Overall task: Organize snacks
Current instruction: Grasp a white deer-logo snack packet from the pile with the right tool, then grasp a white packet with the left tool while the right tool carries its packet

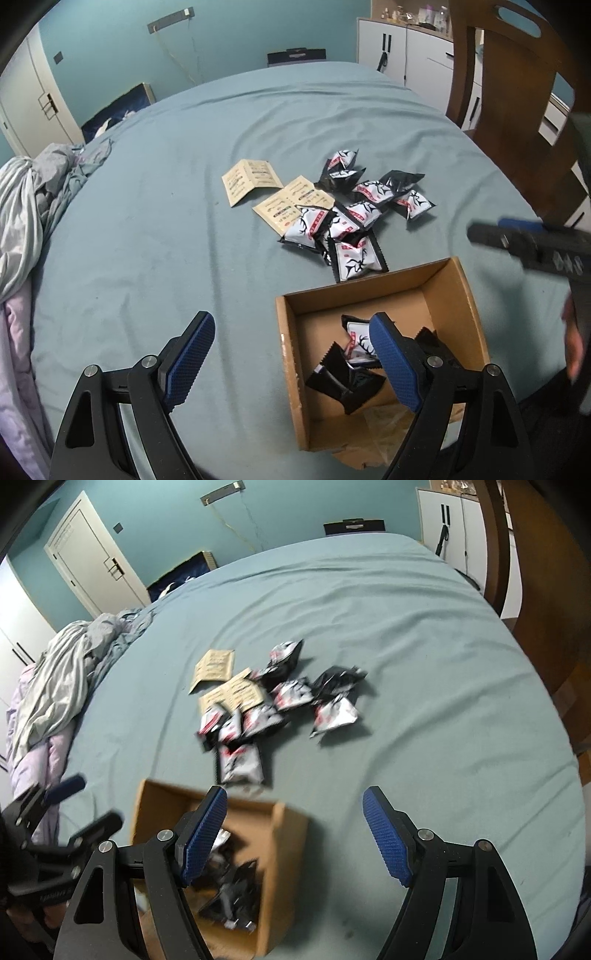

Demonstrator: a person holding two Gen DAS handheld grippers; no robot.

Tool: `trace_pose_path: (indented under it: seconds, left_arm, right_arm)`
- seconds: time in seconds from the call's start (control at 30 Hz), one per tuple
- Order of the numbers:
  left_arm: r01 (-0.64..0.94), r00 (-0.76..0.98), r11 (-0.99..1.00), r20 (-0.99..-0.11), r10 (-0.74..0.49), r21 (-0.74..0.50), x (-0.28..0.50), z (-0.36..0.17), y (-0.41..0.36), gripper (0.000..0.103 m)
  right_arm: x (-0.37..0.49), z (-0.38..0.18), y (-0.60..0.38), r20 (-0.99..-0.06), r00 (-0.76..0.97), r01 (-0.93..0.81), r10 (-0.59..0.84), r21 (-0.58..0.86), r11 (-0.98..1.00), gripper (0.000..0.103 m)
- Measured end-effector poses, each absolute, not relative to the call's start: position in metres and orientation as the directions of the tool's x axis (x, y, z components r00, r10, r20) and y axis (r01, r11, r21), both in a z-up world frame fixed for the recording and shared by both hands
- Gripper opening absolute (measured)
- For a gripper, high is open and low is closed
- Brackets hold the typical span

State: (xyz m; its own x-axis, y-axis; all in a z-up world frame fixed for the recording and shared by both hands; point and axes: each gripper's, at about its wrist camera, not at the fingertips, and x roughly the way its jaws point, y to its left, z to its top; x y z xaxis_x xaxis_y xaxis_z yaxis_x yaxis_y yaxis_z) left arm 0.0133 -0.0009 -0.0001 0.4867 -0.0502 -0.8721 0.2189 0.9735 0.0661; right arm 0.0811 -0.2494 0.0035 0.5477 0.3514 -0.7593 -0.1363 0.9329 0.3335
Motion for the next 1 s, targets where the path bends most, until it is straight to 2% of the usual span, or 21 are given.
trace_pose_path:
  seconds: [0.27,0.43,0.6,0.73,0.77,0.8,0.87,1.0]
  left_arm:
    - [0.245,0.427,0.969,-0.9,-0.086,0.024,0.02,-0.013,-0.002,0.087]
    - [0.238,0.394,0.971,-0.911,-0.122,-0.026,0.024,-0.018,0.001,0.087]
    - [0.225,0.372,0.972,-0.917,-0.144,-0.061,0.029,-0.021,0.001,0.087]
    - [0.23,0.362,0.971,-0.921,-0.143,-0.06,0.029,-0.027,-0.005,0.087]
    - [0.241,0.359,0.969,-0.922,-0.143,-0.056,0.029,-0.028,-0.008,0.087]
    - [0.249,0.357,0.967,-0.923,-0.142,-0.053,0.028,-0.03,-0.011,0.087]
    - [0.263,0.361,0.964,-0.921,-0.143,-0.046,0.028,-0.03,-0.014,0.087]
    - [0.267,0.397,0.964,-0.909,-0.123,-0.014,0.024,-0.027,-0.016,0.087]
  right_arm:
    - [0.156,-0.03,-0.241,-0.83,0.483,-0.11,0.28,0.259,0.959,0.075]
    - [0.193,-0.051,-0.23,-0.858,0.473,-0.122,0.2,0.161,0.979,0.075]
    - [0.214,-0.078,-0.215,-0.883,0.421,-0.142,0.21,0.165,0.976,0.075]
    - [0.22,-0.082,-0.204,-0.877,0.456,-0.154,0.153,0.091,0.984,0.075]
    - [0.221,-0.082,-0.202,-0.874,0.461,-0.163,0.153,0.086,0.983,0.074]
    - [0.221,-0.082,-0.2,-0.871,0.466,-0.17,0.157,0.087,0.982,0.06]
    - [0.218,-0.079,-0.199,-0.866,0.475,-0.183,0.158,0.078,0.98,0.043]
    - [0.204,-0.068,-0.203,-0.859,0.475,-0.177,0.192,0.121,0.977,0.04]
